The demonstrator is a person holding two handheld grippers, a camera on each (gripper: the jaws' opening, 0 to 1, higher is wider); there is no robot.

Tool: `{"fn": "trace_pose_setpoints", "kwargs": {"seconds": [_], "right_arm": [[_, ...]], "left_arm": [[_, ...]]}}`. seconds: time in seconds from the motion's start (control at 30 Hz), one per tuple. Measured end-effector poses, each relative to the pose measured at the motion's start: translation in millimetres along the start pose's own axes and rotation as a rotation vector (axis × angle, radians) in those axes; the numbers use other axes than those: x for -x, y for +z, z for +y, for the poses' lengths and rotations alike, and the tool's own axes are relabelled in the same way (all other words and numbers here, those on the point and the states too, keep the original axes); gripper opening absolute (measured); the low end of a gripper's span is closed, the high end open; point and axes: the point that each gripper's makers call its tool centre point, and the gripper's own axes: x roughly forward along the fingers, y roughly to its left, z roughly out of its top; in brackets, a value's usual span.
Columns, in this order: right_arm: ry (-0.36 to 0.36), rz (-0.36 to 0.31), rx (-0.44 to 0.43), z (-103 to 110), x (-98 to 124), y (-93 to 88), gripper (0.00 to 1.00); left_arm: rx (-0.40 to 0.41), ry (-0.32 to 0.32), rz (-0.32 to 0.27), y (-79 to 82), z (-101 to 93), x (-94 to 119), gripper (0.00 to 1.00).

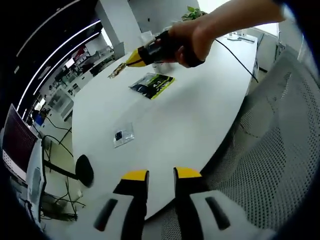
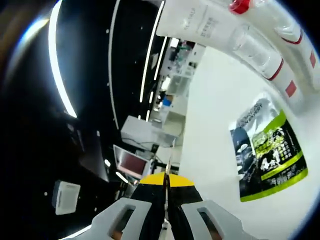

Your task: Arrange the skincare products in the storage area until every visible bottle or jar stands upright without overlapping.

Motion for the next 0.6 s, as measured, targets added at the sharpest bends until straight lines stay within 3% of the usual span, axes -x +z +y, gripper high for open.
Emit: {"fn": "trace_pose_setpoints", "kwargs": {"seconds": [0.27,0.6], "right_arm": [[-0.079,0.009,0.025,-25.5,-20.6,11.7,0.0],[-0.208,0.052,0.044,-63.8,-42.4,11.2,0.0]], "left_arm": [[0.0,-0.004,0.011,-2.4,-0.3,-1.5,0.14],[0.003,0.007,0.036,-7.4,2.3,-1.9,0.11]]}}
